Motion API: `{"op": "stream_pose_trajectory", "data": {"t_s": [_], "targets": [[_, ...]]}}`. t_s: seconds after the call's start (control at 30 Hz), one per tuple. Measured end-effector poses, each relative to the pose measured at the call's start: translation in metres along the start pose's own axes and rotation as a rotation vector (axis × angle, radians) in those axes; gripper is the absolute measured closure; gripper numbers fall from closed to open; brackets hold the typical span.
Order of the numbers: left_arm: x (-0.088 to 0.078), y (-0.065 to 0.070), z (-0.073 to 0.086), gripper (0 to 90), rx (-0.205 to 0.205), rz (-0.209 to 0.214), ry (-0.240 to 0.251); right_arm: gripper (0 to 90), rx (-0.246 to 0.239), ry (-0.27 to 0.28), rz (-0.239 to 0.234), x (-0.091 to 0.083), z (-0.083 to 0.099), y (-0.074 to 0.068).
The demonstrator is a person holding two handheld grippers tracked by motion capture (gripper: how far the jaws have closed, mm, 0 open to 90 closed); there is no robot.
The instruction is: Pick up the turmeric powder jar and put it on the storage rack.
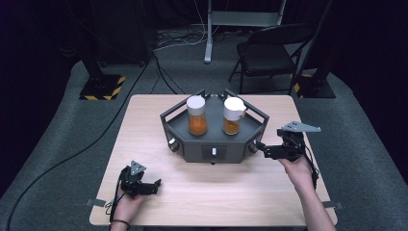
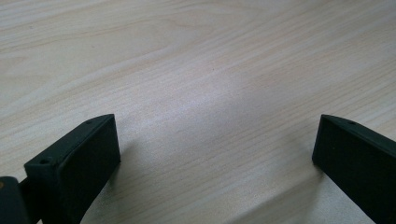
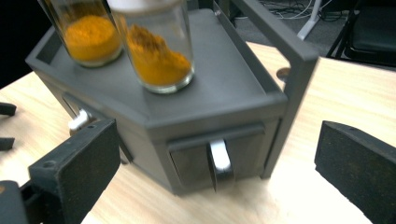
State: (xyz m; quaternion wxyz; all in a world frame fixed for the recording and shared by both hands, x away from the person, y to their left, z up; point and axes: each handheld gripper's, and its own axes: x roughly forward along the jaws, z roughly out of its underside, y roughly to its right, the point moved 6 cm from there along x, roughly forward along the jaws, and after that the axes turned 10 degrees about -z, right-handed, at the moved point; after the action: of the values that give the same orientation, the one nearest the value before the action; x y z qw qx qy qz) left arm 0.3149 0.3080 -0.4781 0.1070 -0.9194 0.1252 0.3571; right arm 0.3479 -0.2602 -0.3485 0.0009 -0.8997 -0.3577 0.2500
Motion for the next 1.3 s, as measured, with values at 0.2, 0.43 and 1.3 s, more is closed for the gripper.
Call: {"op": "stream_pose_trajectory", "data": {"t_s": [0.2,0.43,1.3], "targets": [[0.0,0.0,-0.001,0.4,0.001,-0.003,-0.002,0.0,0.006,0.02,0.003,-0.01,0.03,0.005],[0.0,0.0,-0.001,0.4,0.001,-0.003,-0.002,0.0,0.017,0.023,0.037,-0.017,0.06,0.006],[0.0,0.001,-0.001,0.5,-0.001,-0.005,-0.002,0.0,0.028,-0.15,0.089,0.007,0.131,0.018]]}}
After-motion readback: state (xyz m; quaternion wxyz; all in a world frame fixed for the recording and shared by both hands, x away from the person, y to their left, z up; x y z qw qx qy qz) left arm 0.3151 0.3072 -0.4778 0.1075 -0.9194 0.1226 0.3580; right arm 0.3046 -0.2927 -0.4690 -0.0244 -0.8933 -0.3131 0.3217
